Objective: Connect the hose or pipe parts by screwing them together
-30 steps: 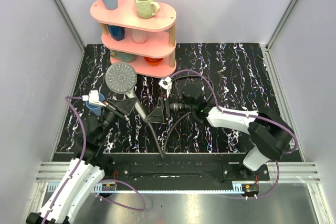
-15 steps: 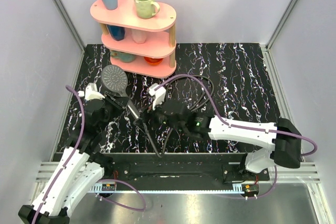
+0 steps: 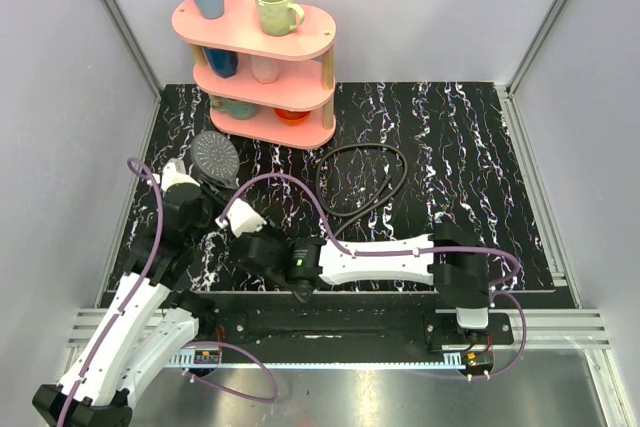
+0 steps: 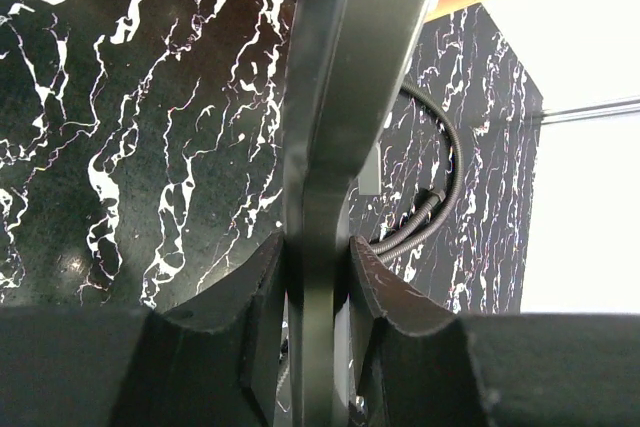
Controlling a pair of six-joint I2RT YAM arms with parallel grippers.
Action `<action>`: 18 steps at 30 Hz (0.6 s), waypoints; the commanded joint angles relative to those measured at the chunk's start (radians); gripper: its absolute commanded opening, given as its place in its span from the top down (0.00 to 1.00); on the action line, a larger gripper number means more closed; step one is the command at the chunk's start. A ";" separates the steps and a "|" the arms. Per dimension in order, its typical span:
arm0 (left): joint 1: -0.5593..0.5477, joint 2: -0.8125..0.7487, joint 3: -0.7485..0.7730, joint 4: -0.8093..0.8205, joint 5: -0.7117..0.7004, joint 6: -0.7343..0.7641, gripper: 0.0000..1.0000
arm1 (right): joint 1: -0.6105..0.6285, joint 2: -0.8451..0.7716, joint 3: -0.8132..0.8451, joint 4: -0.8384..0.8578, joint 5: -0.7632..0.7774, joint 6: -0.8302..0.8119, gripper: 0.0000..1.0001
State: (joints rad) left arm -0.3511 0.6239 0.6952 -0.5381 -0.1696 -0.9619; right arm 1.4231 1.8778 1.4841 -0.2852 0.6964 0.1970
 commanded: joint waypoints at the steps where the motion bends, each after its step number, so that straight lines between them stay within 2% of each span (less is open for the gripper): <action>1: 0.001 -0.015 0.053 0.041 -0.021 -0.026 1.00 | 0.022 0.026 0.091 -0.034 0.189 -0.050 0.59; 2: 0.001 -0.019 0.049 0.040 -0.018 -0.037 1.00 | 0.022 0.027 0.090 -0.025 0.199 -0.054 0.65; 3: 0.001 -0.024 0.035 0.040 -0.005 -0.040 1.00 | 0.023 0.024 0.087 -0.002 0.202 -0.057 0.77; 6: 0.001 -0.049 -0.011 0.065 0.037 -0.070 1.00 | 0.020 0.001 0.062 0.040 0.193 -0.071 0.93; 8: 0.001 -0.078 -0.051 0.085 0.056 -0.084 1.00 | 0.017 -0.026 0.047 0.057 0.166 -0.077 1.00; 12: 0.001 -0.148 -0.106 0.150 0.094 -0.101 1.00 | -0.015 -0.083 0.001 0.092 0.071 -0.071 1.00; 14: 0.001 -0.177 -0.143 0.202 0.154 -0.083 1.00 | -0.038 -0.133 -0.045 0.127 -0.029 -0.053 1.00; 18: 0.000 -0.277 -0.236 0.416 0.235 -0.087 1.00 | -0.108 -0.244 -0.175 0.256 -0.280 -0.016 1.00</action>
State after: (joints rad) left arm -0.3454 0.4297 0.5201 -0.3920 -0.0982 -1.0527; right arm 1.3941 1.7920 1.3766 -0.2333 0.6342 0.1436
